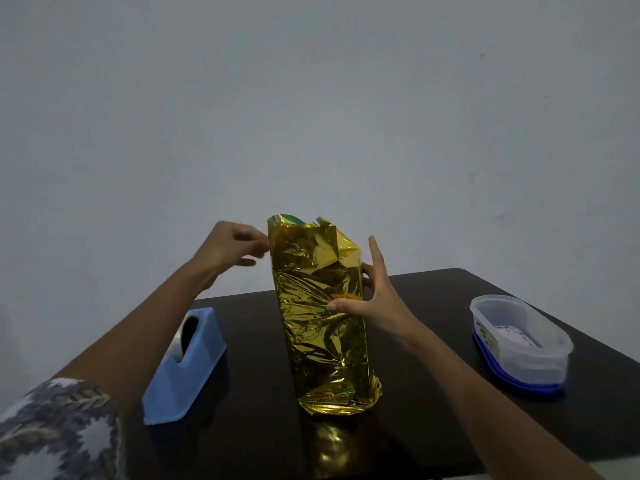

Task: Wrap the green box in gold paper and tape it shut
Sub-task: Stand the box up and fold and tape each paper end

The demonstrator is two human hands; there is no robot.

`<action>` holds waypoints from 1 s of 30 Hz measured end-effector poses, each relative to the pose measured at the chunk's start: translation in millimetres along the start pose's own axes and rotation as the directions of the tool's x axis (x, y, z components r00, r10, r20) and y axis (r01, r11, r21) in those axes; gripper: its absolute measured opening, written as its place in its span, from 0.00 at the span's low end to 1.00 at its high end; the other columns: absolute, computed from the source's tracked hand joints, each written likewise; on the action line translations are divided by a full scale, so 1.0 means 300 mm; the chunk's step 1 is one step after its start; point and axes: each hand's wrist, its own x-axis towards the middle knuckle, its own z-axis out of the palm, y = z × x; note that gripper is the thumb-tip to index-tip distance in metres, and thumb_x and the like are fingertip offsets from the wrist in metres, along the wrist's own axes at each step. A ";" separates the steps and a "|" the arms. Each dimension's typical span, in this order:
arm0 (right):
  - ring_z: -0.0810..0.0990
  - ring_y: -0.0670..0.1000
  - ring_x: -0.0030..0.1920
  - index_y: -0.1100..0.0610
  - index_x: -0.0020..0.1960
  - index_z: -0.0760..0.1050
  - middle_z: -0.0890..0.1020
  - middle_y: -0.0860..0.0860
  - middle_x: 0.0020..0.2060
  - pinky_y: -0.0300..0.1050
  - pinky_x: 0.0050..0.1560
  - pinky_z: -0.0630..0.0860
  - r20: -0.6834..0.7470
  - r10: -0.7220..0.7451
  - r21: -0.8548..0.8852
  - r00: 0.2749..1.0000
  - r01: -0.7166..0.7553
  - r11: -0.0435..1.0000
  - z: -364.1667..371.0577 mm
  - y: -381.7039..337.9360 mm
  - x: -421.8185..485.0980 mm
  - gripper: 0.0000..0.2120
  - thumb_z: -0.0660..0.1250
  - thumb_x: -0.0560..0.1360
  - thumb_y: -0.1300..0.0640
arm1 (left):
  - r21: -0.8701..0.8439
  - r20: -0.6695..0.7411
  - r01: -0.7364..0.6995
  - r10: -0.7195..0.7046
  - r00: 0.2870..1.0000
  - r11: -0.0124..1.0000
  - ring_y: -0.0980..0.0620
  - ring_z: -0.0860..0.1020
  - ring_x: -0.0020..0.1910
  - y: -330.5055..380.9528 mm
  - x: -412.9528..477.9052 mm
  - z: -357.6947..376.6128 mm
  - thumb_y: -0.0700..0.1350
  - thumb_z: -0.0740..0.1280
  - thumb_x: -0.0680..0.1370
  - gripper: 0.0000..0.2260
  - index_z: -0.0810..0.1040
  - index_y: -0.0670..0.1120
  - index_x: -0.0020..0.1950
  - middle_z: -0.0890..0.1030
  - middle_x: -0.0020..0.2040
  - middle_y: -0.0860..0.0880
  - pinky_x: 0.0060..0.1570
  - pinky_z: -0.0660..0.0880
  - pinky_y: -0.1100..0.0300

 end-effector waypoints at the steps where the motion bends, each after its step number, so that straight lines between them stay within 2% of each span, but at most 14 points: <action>1: 0.57 0.57 0.74 0.41 0.74 0.37 0.55 0.56 0.75 0.54 0.69 0.60 0.000 0.001 0.003 1.000 -0.001 1.000 -0.001 0.000 0.001 0.56 0.76 0.66 0.60 | -0.029 0.065 0.018 -0.016 0.998 0.999 0.48 0.81 0.44 -0.015 -0.008 0.005 0.35 0.66 0.76 0.11 0.83 0.47 0.39 0.83 0.40 0.46 0.43 0.80 0.59; 3: 0.57 0.57 0.74 0.41 0.74 0.37 0.55 0.56 0.75 0.53 0.69 0.60 -0.001 -0.001 0.001 1.000 0.001 1.000 -0.001 -0.001 0.000 0.56 0.76 0.66 0.60 | -0.071 0.148 0.006 0.005 0.989 0.997 0.48 0.82 0.46 -0.020 -0.018 0.019 0.34 0.66 0.76 0.13 0.85 0.48 0.39 0.85 0.42 0.47 0.45 0.81 0.57; 5: 0.58 0.56 0.74 0.40 0.74 0.37 0.56 0.55 0.75 0.53 0.69 0.61 -0.003 -0.002 -0.005 1.000 0.002 1.000 0.002 -0.001 0.002 0.56 0.76 0.65 0.60 | -0.047 0.208 -0.040 0.049 0.977 0.998 0.51 0.81 0.46 -0.008 -0.012 0.031 0.36 0.67 0.76 0.09 0.85 0.45 0.44 0.85 0.45 0.47 0.48 0.79 0.55; 6: 0.58 0.56 0.74 0.40 0.74 0.37 0.56 0.55 0.75 0.53 0.69 0.62 -0.003 -0.002 -0.006 1.000 0.002 1.000 0.002 0.000 0.001 0.56 0.76 0.65 0.59 | -0.022 0.241 -0.068 0.071 0.968 0.997 0.53 0.81 0.44 0.004 -0.009 0.037 0.37 0.67 0.76 0.08 0.85 0.46 0.45 0.84 0.45 0.49 0.46 0.79 0.56; 9: 0.59 0.56 0.73 0.36 0.72 0.37 0.57 0.55 0.75 0.55 0.69 0.62 -0.008 -0.014 -0.002 1.000 0.014 1.000 0.002 0.004 -0.001 0.56 0.77 0.65 0.59 | 0.041 0.324 -0.146 0.125 0.938 0.988 0.60 0.78 0.41 0.037 -0.006 0.049 0.35 0.66 0.76 0.16 0.85 0.54 0.38 0.81 0.44 0.53 0.39 0.76 0.65; 12: 0.59 0.56 0.73 0.34 0.68 0.37 0.57 0.55 0.75 0.56 0.70 0.62 -0.004 -0.022 -0.001 1.000 0.022 1.000 -0.002 0.003 -0.001 0.54 0.76 0.65 0.59 | 0.078 0.357 -0.188 0.148 0.922 0.979 0.61 0.76 0.43 0.043 -0.005 0.055 0.32 0.64 0.76 0.19 0.85 0.54 0.36 0.78 0.47 0.50 0.41 0.73 0.63; 15: 0.59 0.56 0.74 0.34 0.68 0.37 0.57 0.55 0.75 0.54 0.69 0.61 -0.002 -0.022 -0.002 1.000 0.022 1.000 -0.002 0.005 0.002 0.54 0.76 0.65 0.59 | 0.060 0.352 -0.199 0.166 0.921 0.978 0.58 0.75 0.47 0.044 -0.011 0.064 0.34 0.65 0.77 0.24 0.83 0.63 0.34 0.78 0.49 0.51 0.44 0.72 0.62; 18: 0.58 0.56 0.74 0.35 0.69 0.37 0.57 0.54 0.75 0.53 0.68 0.62 -0.001 -0.019 0.006 1.000 0.019 1.000 -0.003 0.008 0.001 0.55 0.76 0.65 0.59 | 0.067 0.343 -0.214 0.179 0.922 0.974 0.59 0.74 0.49 0.052 -0.015 0.081 0.36 0.66 0.76 0.26 0.81 0.67 0.32 0.77 0.49 0.53 0.48 0.70 0.65; 21: 0.58 0.55 0.74 0.34 0.69 0.37 0.56 0.54 0.75 0.51 0.67 0.64 0.004 -0.018 0.015 1.000 0.018 1.000 -0.004 0.010 0.001 0.55 0.76 0.65 0.59 | 0.103 0.369 -0.230 0.177 0.913 0.968 0.57 0.73 0.52 0.061 -0.010 0.090 0.42 0.68 0.75 0.21 0.80 0.69 0.32 0.76 0.49 0.55 0.53 0.69 0.61; 23: 0.58 0.56 0.74 0.33 0.68 0.37 0.56 0.54 0.75 0.53 0.67 0.64 0.011 -0.023 0.012 1.000 0.023 1.000 -0.001 0.007 0.001 0.54 0.76 0.65 0.59 | 0.139 0.391 -0.245 0.174 0.904 0.960 0.56 0.73 0.54 0.067 -0.009 0.095 0.45 0.68 0.76 0.14 0.81 0.68 0.43 0.76 0.52 0.56 0.54 0.69 0.61; 25: 0.58 0.55 0.74 0.33 0.67 0.37 0.56 0.53 0.75 0.54 0.68 0.64 0.015 -0.022 0.016 1.000 0.021 1.000 0.004 0.004 0.000 0.54 0.76 0.65 0.59 | 0.117 0.361 -0.236 0.180 0.915 0.965 0.59 0.73 0.54 0.076 -0.012 0.103 0.47 0.65 0.78 0.12 0.78 0.59 0.59 0.76 0.55 0.57 0.51 0.72 0.65; 26: 0.59 0.55 0.74 0.32 0.67 0.37 0.57 0.53 0.75 0.54 0.68 0.64 0.012 -0.019 0.023 1.000 0.019 1.000 0.005 0.003 -0.001 0.54 0.76 0.65 0.59 | 0.066 0.299 -0.193 0.165 0.940 0.979 0.61 0.74 0.53 0.087 -0.014 0.107 0.49 0.62 0.79 0.13 0.76 0.55 0.63 0.77 0.55 0.58 0.47 0.73 0.66; 28: 0.59 0.55 0.73 0.31 0.67 0.37 0.57 0.53 0.75 0.56 0.69 0.63 0.006 -0.017 0.029 1.000 0.017 0.999 0.006 0.004 -0.002 0.55 0.77 0.64 0.57 | -0.042 0.130 -0.052 0.057 0.990 0.998 0.61 0.76 0.48 0.120 -0.015 0.103 0.56 0.61 0.78 0.16 0.79 0.51 0.60 0.80 0.50 0.57 0.39 0.73 0.65; 30: 0.58 0.55 0.74 0.32 0.68 0.37 0.56 0.53 0.75 0.57 0.70 0.63 0.007 -0.018 0.012 1.000 0.018 1.000 0.005 0.005 -0.001 0.55 0.77 0.64 0.57 | -0.011 0.035 0.037 -0.037 0.999 0.999 0.56 0.78 0.44 0.152 0.001 0.088 0.58 0.65 0.75 0.17 0.82 0.47 0.51 0.81 0.45 0.51 0.34 0.73 0.63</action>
